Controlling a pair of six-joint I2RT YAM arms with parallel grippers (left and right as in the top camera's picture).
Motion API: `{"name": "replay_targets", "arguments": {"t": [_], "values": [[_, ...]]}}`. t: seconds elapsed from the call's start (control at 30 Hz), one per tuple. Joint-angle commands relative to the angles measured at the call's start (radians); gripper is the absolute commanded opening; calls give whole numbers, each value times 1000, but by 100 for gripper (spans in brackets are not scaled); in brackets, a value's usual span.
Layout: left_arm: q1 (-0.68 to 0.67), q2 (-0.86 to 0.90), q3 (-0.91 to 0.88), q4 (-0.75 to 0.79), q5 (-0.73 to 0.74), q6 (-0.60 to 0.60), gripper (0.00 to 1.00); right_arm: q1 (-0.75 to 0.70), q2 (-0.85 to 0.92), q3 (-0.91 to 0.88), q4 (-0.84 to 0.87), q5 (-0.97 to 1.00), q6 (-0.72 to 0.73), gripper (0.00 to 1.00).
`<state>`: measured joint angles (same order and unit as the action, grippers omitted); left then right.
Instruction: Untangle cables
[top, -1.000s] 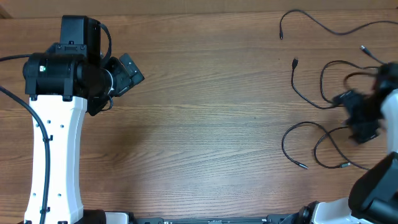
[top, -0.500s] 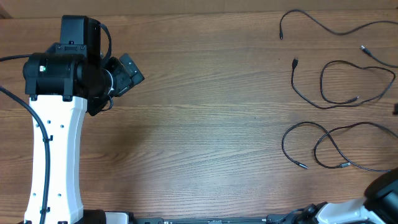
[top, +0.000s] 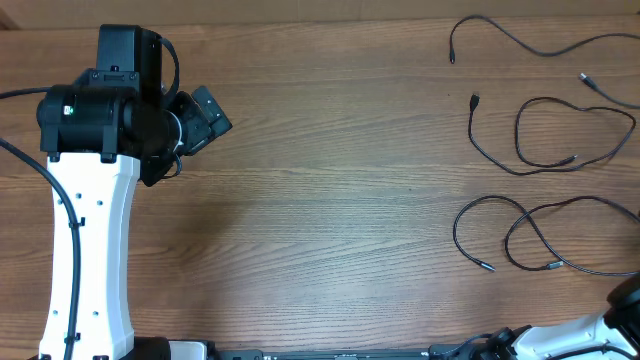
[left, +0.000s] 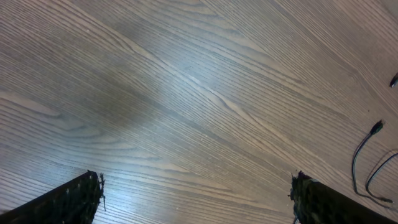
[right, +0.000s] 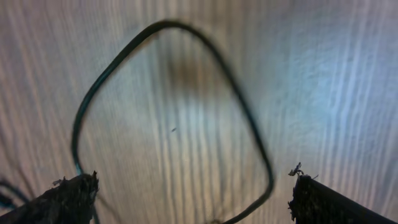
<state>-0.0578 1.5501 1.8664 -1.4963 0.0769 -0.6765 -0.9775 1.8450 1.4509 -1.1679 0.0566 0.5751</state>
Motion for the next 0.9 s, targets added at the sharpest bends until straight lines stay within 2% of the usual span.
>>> {"name": "replay_targets", "arguments": {"t": [0.0, 0.23, 0.4, 0.43, 0.53, 0.63, 0.73, 0.83, 0.87], "values": [[-2, -20, 16, 2, -10, 19, 100, -29, 4, -5, 3, 52, -8, 100], [-2, -20, 16, 2, -10, 19, 100, -44, 5, -38, 14, 126, -8, 100], [-2, -20, 16, 2, -10, 19, 100, -44, 5, -106, 77, 123, -8, 93], [-2, -20, 16, 2, -10, 19, 100, -44, 6, -113, 88, 123, -8, 88], [-2, -20, 16, 2, -10, 19, 100, -44, 7, -115, 105, 123, -8, 62], [-2, -20, 16, 2, -10, 19, 99, -46, 7, -115, 123, 125, -8, 42], [-2, -20, 16, 2, -10, 19, 100, -46, 7, -115, 149, 131, -8, 28], [-2, -20, 16, 2, -10, 19, 100, -46, 7, -113, 177, 149, -8, 18], [-2, -20, 16, 2, -10, 19, 100, -46, 7, -111, 187, 156, -8, 12]]}}
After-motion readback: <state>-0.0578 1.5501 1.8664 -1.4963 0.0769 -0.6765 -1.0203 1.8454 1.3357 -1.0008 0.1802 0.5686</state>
